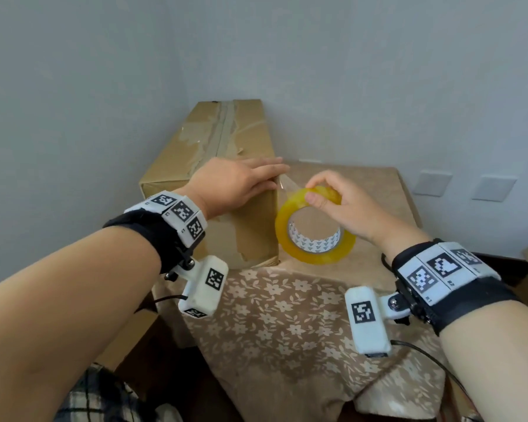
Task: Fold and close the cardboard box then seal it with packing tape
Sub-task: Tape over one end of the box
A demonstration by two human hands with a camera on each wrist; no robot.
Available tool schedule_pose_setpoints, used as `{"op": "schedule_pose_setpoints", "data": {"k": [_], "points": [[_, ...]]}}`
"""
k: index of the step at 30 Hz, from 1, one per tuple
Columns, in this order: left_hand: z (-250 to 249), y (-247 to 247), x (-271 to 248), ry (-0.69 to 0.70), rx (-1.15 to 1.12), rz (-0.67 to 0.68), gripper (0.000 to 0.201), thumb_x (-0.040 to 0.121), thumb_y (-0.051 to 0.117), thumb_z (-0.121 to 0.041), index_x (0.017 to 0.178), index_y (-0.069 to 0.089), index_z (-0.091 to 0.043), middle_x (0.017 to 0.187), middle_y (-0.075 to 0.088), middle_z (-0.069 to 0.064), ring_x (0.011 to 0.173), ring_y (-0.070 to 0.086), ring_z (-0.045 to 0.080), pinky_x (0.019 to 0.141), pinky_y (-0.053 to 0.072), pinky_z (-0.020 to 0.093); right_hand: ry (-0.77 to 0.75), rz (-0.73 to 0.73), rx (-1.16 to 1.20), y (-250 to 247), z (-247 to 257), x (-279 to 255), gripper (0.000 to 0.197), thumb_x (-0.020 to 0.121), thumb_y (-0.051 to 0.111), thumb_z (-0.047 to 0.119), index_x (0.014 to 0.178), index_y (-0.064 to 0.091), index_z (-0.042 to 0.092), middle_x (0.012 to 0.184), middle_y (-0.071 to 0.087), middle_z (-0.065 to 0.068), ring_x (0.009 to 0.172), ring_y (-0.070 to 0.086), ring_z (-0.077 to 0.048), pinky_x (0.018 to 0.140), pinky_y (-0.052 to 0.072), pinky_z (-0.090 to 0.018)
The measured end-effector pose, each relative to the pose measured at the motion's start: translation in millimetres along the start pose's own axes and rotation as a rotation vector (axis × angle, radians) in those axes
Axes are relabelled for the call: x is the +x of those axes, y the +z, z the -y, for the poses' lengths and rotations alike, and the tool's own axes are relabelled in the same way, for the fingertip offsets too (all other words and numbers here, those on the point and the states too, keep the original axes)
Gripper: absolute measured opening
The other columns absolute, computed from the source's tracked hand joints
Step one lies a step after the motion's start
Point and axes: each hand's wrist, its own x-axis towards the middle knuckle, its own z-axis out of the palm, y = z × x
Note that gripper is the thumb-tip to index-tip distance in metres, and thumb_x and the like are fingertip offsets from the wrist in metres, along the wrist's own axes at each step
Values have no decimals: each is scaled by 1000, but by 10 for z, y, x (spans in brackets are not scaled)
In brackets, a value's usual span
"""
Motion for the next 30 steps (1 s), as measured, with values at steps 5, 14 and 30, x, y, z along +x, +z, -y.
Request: {"op": "schedule_pose_setpoints", "data": {"k": [5, 14, 30], "points": [[-64, -63, 8, -87, -31, 87, 55, 91, 19, -52, 128, 56, -32, 139, 51, -9, 118, 57, 16, 74, 49, 28, 12, 97, -97, -97, 36, 44, 24, 83, 69, 37, 103, 68, 26, 106, 66, 10, 102, 59, -9, 98, 45, -36], [-93, -114, 55, -92, 5, 145, 37, 99, 32, -41, 131, 49, -31, 143, 42, -11, 121, 50, 18, 76, 43, 30, 94, 265, -38, 42, 39, 73, 35, 89, 63, 29, 124, 62, 23, 119, 65, 6, 93, 58, 9, 80, 45, -14], [-166, -277, 216, -29, 86, 401, 29, 98, 41, -33, 126, 49, -30, 139, 35, 3, 110, 51, 26, 79, 40, 34, 254, 226, 71, 229, 31, 89, 32, 93, 54, 38, 108, 71, 15, 114, 68, -8, 102, 63, -22, 95, 49, -43]]}}
